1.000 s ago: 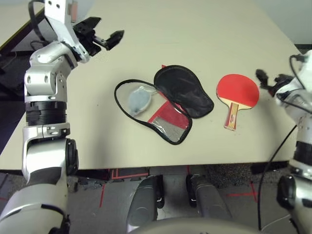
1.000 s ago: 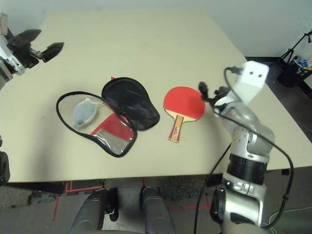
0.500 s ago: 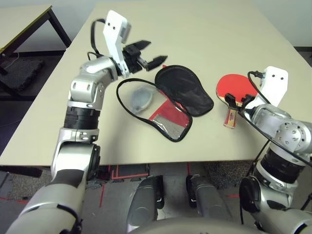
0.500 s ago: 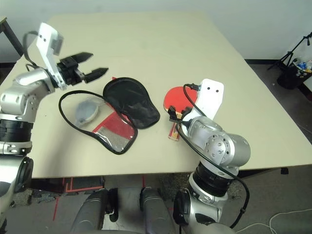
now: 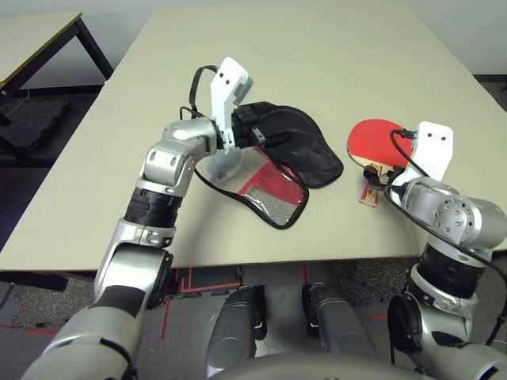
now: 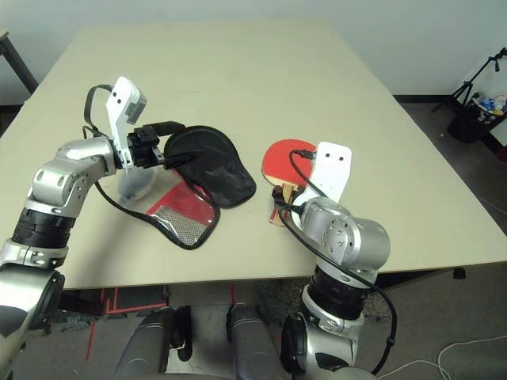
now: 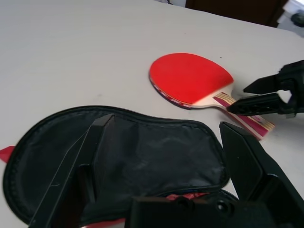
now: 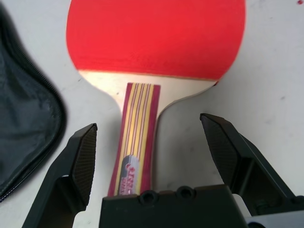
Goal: Store the ping-pong paddle in its case and zip it.
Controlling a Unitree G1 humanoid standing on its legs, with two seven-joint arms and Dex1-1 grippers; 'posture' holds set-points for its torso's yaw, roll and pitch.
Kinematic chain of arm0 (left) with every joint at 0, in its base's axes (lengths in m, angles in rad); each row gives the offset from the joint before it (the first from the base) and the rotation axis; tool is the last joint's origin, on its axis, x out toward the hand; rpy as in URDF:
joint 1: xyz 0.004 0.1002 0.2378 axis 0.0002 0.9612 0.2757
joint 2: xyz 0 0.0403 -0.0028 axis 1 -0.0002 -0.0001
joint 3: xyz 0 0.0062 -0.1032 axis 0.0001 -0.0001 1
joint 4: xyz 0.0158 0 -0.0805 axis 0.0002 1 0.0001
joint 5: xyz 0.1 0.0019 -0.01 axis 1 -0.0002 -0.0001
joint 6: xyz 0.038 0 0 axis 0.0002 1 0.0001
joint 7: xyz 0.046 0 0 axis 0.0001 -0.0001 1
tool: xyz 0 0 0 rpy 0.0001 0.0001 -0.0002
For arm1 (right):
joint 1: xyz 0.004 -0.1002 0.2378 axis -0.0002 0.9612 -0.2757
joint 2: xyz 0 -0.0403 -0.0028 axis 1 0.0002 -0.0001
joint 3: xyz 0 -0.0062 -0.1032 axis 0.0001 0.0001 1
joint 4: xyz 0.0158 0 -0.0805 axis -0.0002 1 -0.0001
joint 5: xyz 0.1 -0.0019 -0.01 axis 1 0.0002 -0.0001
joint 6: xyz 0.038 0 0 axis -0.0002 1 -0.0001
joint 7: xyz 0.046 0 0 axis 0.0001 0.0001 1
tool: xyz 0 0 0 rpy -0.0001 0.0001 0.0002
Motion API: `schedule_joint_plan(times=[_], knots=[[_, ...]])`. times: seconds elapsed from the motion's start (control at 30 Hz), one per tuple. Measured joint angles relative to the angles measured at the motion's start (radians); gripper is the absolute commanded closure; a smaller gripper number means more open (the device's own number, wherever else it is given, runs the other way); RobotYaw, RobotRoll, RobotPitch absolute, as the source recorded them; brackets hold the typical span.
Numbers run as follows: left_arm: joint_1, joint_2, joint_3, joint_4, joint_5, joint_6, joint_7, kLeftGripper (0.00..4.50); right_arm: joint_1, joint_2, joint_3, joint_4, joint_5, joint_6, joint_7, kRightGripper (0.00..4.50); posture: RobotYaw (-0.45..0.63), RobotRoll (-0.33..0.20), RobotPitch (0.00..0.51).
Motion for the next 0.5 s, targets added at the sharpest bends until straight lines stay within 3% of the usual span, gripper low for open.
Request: schedule_joint_plan(times=[0.07, 0.13, 0.4, 0.5], knots=[[0.006, 0.0, 0.0, -0.006, 0.0, 0.008, 0.0, 0.0, 0.0, 0.008, 0.01, 0.003, -0.009, 0.008, 0.008, 0.02, -0.09, 0.0, 0.143], [0.011, 0.0, 0.0, -0.012, 0.0, 0.015, 0.0, 0.0, 0.0, 0.008, 0.025, 0.01, -0.017, 0.015, 0.016, 0.37, -0.09, 0.0, 0.143], [0.011, -0.003, 0.002, -0.03, -0.004, 0.04, 0.015, 0.0, 0.0, 0.021, 0.04, 0.04, -0.059, 0.024, 0.032, 2.84, -0.09, 0.0, 0.147], [0.012, -0.007, 0.005, -0.032, -0.005, 0.042, 0.019, 0.0, -0.001, 0.02, 0.052, 0.043, -0.075, 0.023, 0.039, 3.37, -0.09, 0.0, 0.148]])
